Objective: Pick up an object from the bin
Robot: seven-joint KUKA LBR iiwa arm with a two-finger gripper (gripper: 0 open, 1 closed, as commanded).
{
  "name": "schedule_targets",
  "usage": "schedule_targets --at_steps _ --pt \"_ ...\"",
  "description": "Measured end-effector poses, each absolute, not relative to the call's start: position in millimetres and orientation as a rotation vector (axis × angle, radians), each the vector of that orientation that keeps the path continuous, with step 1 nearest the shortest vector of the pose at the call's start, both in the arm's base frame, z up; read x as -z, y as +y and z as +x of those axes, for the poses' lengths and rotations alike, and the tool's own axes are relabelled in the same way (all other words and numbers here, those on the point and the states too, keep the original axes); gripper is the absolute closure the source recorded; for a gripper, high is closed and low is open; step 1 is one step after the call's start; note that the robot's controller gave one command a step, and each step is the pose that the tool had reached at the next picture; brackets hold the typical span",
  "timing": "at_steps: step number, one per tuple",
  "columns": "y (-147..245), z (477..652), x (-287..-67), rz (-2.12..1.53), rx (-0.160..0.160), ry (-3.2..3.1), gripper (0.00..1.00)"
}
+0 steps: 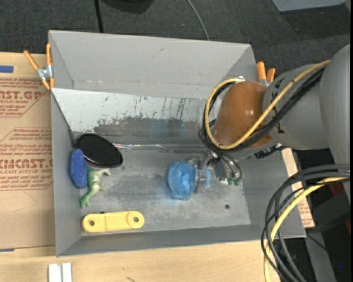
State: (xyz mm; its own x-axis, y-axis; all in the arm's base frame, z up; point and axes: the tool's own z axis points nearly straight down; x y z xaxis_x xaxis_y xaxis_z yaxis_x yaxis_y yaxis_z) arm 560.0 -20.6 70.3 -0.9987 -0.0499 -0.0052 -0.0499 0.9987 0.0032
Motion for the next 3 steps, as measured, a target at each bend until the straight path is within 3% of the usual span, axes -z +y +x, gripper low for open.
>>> schedule_targets --at_steps 1,2,3 --pt "5 571.8 -174 -0.021 -0.007 3.134 1.0" --pt "5 571.8 -174 -0.02 -0.007 3.134 1.0" --pt "5 564.9 -217 -0.049 -0.006 3.142 1.0"
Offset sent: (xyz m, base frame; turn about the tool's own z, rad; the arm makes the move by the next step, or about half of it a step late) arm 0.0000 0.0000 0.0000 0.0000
